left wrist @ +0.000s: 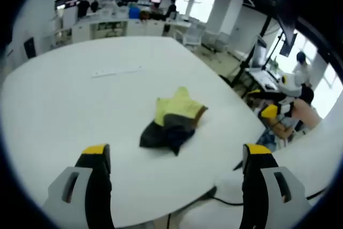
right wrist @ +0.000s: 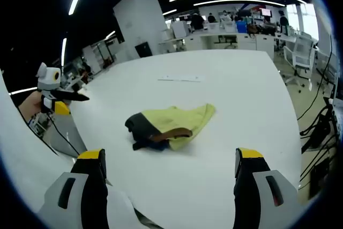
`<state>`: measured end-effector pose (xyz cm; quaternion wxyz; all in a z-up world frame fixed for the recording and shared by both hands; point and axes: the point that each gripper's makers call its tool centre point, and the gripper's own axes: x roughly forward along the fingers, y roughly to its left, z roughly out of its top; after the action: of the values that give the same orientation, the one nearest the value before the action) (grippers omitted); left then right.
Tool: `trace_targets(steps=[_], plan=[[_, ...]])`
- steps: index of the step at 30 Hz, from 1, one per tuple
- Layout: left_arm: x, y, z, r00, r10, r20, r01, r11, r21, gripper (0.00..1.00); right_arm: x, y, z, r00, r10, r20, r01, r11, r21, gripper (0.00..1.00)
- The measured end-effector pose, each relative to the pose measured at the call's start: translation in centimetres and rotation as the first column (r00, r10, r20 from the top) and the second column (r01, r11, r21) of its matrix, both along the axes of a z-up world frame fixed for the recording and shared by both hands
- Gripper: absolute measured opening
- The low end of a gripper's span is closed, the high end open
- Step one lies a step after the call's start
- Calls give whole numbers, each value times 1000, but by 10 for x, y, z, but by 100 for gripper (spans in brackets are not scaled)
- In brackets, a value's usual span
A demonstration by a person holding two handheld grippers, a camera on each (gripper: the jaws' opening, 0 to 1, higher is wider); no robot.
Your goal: Fold the garment on the visible template until the final outline fits inside the template.
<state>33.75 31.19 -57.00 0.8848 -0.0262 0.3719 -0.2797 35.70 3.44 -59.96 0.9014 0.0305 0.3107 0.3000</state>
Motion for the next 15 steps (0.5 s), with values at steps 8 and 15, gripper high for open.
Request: trace_targets(steps=[8,15], plan=[[2,0,1,1000,2,8,-2,1000,1,99,-2,-1,-3,1000,2,-4,-2,1000,-14,100],[1,-4,2,1000,-15,18,15,1000,-3,98,-2,-3,-3,1000,-2,-1,2,1000,-14,97]])
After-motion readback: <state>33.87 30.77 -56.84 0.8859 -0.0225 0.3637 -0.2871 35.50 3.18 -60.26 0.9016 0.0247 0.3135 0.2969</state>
